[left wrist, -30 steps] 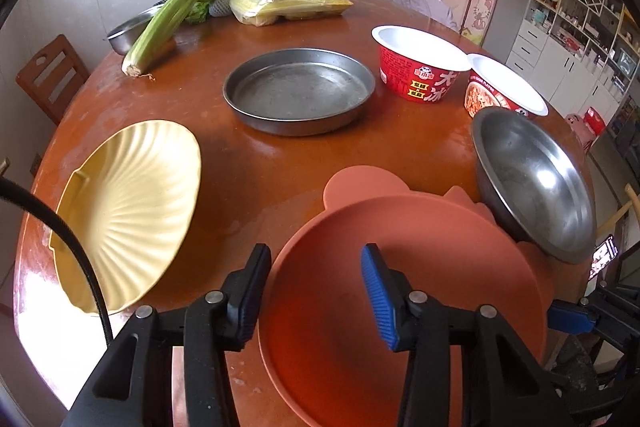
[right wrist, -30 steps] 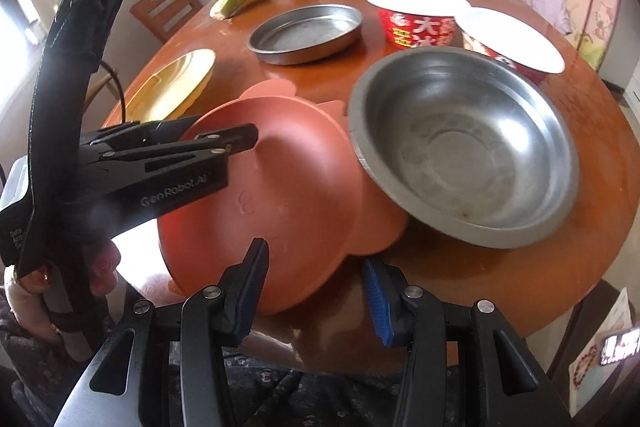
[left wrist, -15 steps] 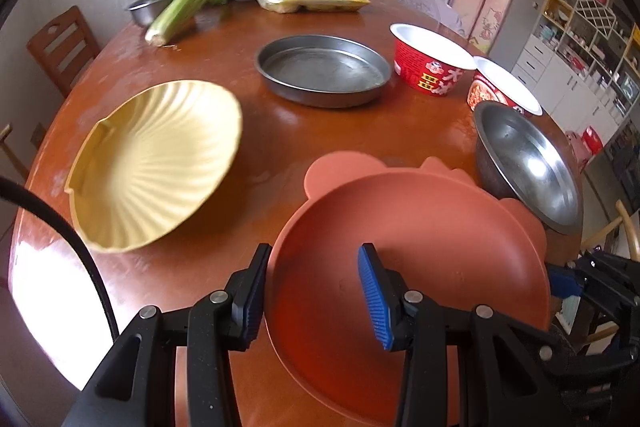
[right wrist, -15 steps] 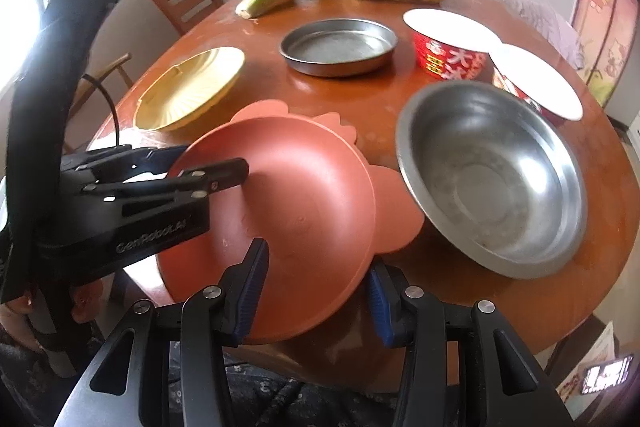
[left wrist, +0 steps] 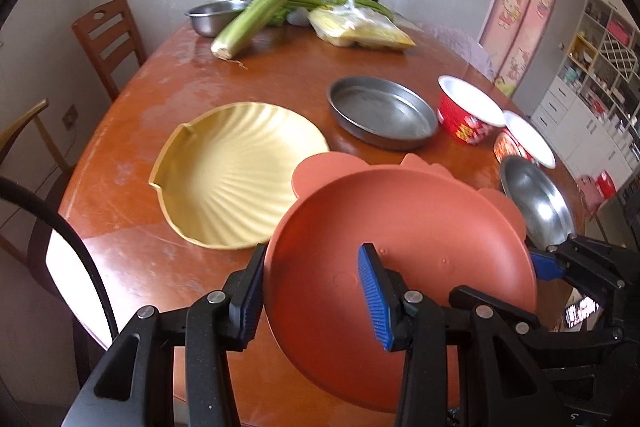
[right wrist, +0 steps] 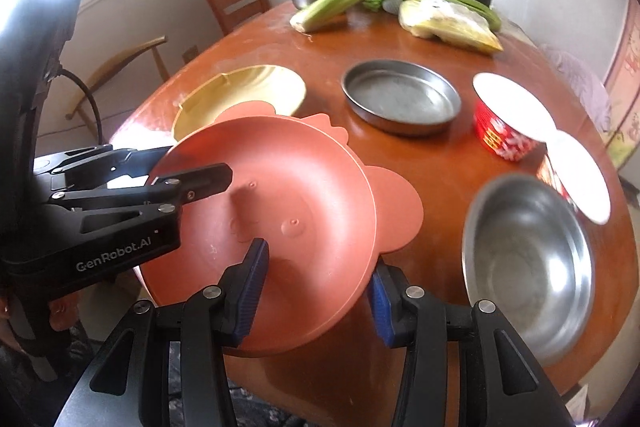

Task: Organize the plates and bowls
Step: 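Carry the orange plate over the yellow plate and lower it on top, then open the left gripper and withdraw it from the orange plate, then reach the left gripper to the grey metal pan rim and grasp it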

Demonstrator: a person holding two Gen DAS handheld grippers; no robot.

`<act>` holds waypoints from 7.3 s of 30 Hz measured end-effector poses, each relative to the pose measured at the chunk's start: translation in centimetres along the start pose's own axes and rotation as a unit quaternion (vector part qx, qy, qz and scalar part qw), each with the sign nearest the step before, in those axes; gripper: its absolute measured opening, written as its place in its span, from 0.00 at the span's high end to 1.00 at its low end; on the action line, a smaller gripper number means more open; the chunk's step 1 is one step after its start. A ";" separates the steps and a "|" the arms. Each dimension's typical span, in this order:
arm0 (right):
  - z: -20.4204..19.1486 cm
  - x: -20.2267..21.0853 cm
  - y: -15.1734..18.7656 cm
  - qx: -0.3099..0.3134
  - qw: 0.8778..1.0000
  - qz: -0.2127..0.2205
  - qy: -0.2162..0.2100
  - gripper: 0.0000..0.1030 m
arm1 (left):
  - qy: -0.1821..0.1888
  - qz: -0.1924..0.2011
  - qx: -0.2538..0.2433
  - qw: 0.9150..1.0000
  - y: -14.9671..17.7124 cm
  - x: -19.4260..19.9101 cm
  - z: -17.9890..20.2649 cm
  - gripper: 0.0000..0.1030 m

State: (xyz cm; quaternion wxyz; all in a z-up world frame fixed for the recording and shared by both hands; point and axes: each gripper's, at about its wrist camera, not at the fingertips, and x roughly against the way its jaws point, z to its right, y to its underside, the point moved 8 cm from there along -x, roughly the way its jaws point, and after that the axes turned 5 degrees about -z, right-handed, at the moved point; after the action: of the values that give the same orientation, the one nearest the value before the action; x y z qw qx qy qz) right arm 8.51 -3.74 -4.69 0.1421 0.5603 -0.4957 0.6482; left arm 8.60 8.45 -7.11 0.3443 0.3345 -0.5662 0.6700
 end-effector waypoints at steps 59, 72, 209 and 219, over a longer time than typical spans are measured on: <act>-4.1 -7.6 -9.4 -0.112 0.992 -0.023 -0.053 0.49 | -0.074 -0.022 0.001 0.997 -10.9 -9.1 -9.8 0.56; -5.9 -5.8 -7.9 -0.068 0.995 -0.012 -0.066 0.49 | -0.079 -0.012 0.007 0.997 -10.8 -8.3 -10.6 0.56; 14.3 -9.6 -11.2 -0.234 0.970 -0.072 -0.013 0.52 | -0.018 -0.134 -0.034 0.990 -16.1 -16.5 2.2 0.47; 13.0 -9.3 -11.6 -0.205 0.977 -0.064 -0.008 0.56 | -0.015 -0.126 -0.049 0.991 -15.9 -15.9 2.7 0.68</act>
State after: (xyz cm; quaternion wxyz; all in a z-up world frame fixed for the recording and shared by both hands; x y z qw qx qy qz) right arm 27.80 -5.24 -8.69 0.2912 0.5549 -0.5824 0.5177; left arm 30.65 6.40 -11.64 0.4331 0.3960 -0.5572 0.5875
